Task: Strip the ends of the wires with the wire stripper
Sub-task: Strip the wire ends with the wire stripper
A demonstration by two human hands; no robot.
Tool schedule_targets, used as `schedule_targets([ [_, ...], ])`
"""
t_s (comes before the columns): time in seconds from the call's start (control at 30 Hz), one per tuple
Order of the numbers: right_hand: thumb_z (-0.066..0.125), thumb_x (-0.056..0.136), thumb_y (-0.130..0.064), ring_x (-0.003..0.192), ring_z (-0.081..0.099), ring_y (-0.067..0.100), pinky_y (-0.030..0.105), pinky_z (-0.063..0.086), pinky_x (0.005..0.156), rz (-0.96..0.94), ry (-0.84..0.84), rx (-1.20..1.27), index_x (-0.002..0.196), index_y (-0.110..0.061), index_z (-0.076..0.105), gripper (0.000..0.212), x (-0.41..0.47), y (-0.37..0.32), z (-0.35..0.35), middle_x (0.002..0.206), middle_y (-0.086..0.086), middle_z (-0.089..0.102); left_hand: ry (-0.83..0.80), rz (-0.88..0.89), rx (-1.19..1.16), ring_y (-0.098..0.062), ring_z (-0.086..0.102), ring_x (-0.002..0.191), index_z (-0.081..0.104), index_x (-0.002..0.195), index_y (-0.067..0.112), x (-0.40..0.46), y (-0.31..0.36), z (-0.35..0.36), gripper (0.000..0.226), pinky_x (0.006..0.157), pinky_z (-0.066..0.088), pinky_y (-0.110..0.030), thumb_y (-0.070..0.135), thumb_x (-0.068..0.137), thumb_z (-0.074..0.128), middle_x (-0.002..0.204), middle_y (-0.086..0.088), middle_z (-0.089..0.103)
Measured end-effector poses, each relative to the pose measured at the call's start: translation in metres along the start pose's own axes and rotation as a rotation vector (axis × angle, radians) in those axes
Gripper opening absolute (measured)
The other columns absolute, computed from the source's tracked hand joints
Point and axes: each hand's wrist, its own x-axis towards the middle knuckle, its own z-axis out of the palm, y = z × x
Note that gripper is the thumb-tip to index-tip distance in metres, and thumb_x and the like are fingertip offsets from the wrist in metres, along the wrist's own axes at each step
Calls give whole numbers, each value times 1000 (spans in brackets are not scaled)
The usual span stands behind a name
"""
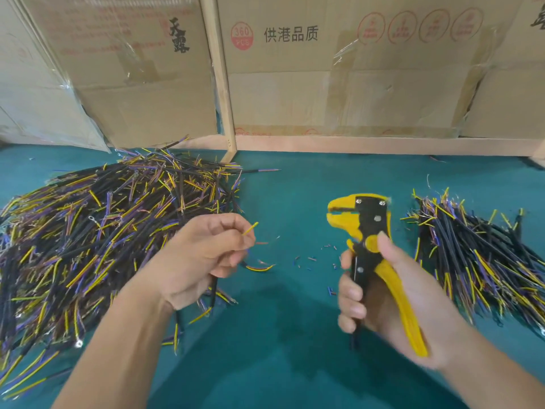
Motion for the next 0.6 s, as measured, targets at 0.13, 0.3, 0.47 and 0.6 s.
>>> schedule_targets([
  [0.13, 71, 83, -57, 72, 60, 36, 53, 53, 74, 100, -139, -35, 98, -8, 68, 51, 9, 17, -8, 83, 22, 59, 0, 26, 63, -9, 34, 44, 62, 79, 11, 4, -5, 13, 15, 40, 26, -14, 2, 76, 74, 54, -6, 52],
  [0.3, 78, 82, -53, 100, 67, 43, 56, 53, 87, 113, -161, -42, 106, -7, 71, 52, 13, 21, -17, 109, 29, 67, 15, 51, 36, -12, 33, 46, 69, 82, 14, 4, -7, 16, 4, 43, 28, -16, 14, 79, 67, 58, -8, 56],
  [0.47, 71, 91, -36, 117, 61, 46, 64, 49, 96, 49, -155, -140, 119, -5, 66, 42, 6, 18, -12, 122, 28, 64, 52, 92, 10, -11, 30, 43, 67, 84, 12, 5, -8, 18, 5, 42, 26, -16, 13, 79, 66, 59, -9, 56],
  [0.6, 63, 86, -12, 111, 64, 49, 57, 55, 90, 54, -56, -180, 111, -1, 70, 28, -1, 12, -4, 115, 29, 67, 73, 157, -18, -10, 28, 43, 65, 85, 12, 7, -9, 23, 7, 43, 26, -16, 12, 78, 67, 60, -7, 56],
])
